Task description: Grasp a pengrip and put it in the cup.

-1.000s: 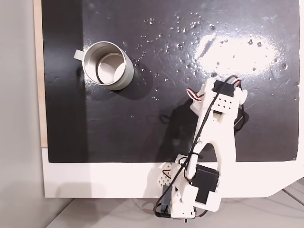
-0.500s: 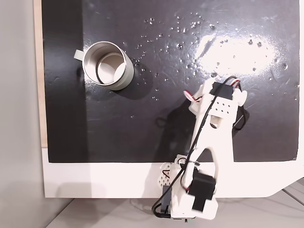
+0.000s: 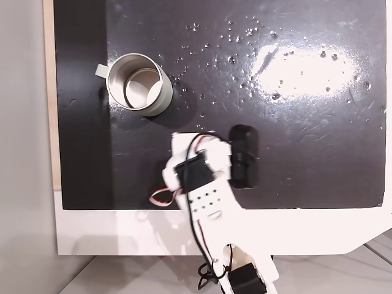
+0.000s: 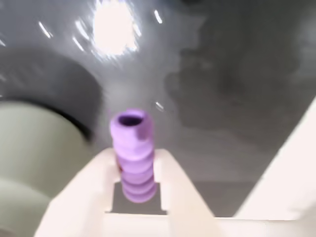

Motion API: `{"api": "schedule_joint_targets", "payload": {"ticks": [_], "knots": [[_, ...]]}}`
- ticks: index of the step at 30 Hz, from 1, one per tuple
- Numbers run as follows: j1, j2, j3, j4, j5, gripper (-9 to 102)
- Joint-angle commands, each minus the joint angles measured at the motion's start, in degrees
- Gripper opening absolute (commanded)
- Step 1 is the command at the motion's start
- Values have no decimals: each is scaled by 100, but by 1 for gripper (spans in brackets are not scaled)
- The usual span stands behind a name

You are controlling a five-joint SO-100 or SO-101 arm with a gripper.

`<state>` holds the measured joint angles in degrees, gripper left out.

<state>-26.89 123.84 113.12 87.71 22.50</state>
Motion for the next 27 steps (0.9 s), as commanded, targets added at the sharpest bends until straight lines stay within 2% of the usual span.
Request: {"api": "schedule_joint_targets", "payload": {"ticks": [1,5,11,20,27], "knots": [[-668,35,-378,-9,35,0],[-993,-387,-1011,-272,44,0],[-1125,-1310,-2769,-729,44,0],[-1274,-3155,-5273,-765,-18,0],[-1248,-3551,-5713,-993,-9,0]]}}
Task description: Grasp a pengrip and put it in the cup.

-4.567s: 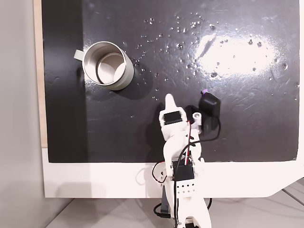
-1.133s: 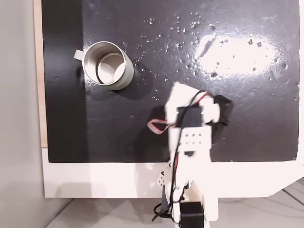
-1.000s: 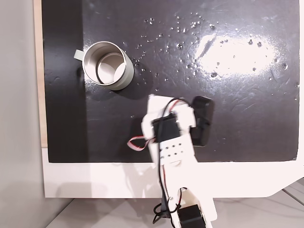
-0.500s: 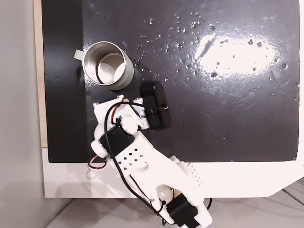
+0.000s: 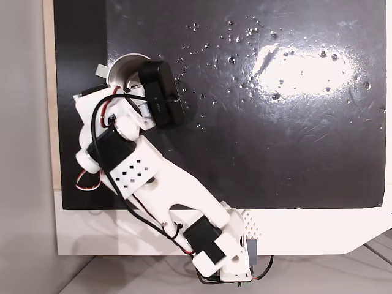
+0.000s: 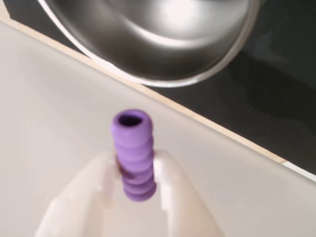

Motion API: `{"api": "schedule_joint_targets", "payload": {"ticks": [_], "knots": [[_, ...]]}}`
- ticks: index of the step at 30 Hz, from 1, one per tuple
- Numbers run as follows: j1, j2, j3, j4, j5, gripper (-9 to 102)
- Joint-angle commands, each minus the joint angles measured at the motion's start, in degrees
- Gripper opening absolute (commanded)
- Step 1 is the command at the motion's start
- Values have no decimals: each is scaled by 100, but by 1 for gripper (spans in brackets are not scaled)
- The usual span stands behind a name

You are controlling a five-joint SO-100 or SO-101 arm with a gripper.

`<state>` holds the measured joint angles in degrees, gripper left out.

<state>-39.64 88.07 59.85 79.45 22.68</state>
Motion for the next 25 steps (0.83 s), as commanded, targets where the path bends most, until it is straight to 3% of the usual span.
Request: {"api": "schedule_joint_targets", "payload": {"ticks": [1,5,13,25], "knots": [[53,18,-387,-202,-26,0],[176,-53,-387,-220,-62,0],[562,-44,-387,-220,-176,30],[642,-44,-378,-211,-290,30]]}}
